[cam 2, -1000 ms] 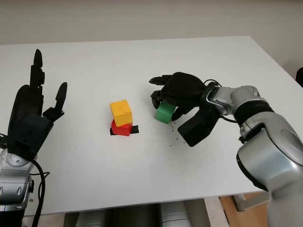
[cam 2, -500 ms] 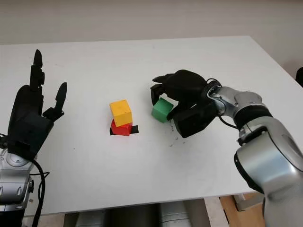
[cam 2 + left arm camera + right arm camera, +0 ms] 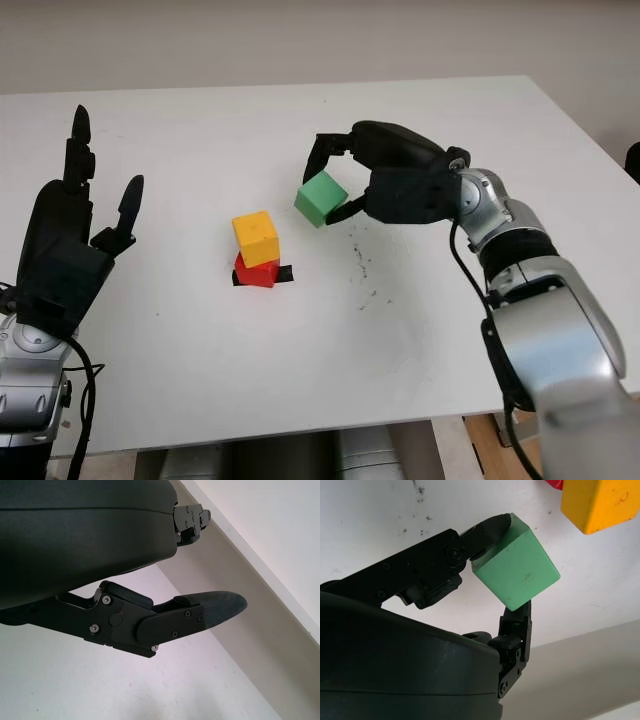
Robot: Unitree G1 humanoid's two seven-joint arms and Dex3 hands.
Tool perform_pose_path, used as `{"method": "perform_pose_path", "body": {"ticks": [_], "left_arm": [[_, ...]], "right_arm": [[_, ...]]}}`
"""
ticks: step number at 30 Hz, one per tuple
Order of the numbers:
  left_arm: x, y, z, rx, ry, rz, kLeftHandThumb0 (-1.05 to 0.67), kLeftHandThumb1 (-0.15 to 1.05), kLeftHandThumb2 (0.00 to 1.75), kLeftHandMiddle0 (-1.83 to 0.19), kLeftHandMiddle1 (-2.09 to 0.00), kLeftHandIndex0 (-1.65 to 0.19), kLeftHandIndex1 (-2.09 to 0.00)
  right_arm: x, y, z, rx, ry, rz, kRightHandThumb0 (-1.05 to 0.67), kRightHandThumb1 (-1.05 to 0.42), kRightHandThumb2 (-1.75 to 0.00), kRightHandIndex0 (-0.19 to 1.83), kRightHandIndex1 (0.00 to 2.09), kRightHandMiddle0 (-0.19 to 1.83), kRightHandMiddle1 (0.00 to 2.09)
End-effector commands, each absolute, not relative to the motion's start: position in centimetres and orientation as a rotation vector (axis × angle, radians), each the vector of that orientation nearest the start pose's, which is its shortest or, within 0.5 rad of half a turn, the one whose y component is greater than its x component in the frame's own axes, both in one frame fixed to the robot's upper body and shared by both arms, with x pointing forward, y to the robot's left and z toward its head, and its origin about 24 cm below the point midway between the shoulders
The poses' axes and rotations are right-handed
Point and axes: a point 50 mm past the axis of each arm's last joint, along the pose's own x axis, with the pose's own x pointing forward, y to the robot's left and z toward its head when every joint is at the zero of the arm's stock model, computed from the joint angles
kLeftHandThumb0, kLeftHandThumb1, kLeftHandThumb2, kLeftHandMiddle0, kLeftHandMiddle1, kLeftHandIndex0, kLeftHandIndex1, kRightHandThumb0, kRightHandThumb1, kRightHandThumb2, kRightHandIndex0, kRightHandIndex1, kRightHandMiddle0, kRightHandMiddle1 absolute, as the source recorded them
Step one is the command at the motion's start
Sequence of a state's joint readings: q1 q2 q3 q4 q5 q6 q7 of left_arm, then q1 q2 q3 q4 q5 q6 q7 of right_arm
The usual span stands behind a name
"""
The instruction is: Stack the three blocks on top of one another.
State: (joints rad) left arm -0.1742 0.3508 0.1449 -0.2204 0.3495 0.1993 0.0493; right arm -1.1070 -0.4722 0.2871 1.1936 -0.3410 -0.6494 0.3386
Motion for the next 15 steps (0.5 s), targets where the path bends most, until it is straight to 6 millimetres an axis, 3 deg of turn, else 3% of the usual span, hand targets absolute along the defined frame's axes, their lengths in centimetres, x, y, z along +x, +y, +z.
{"method": "perform_pose_path", "body": {"ticks": [1,15], "left_arm": [[27.3,23.2,15.1,0.663,-0.24,0.28,-0.66,1.05,0.64,0.13,-0.05,0.16,-0.05],[27.1,23.4,14.9,0.668,-0.242,0.281,-0.66,1.05,0.64,0.13,-0.05,0.16,-0.05]], "right_arm": [[40.2,-16.6,19.1,-0.971,-0.325,0.545,-0.37,-0.91,-0.06,0.33,0.06,0.44,1.31],[40.3,-14.8,21.4,-0.655,-0.259,0.631,-0.42,-0.92,-0.05,0.32,0.05,0.37,1.58]]}}
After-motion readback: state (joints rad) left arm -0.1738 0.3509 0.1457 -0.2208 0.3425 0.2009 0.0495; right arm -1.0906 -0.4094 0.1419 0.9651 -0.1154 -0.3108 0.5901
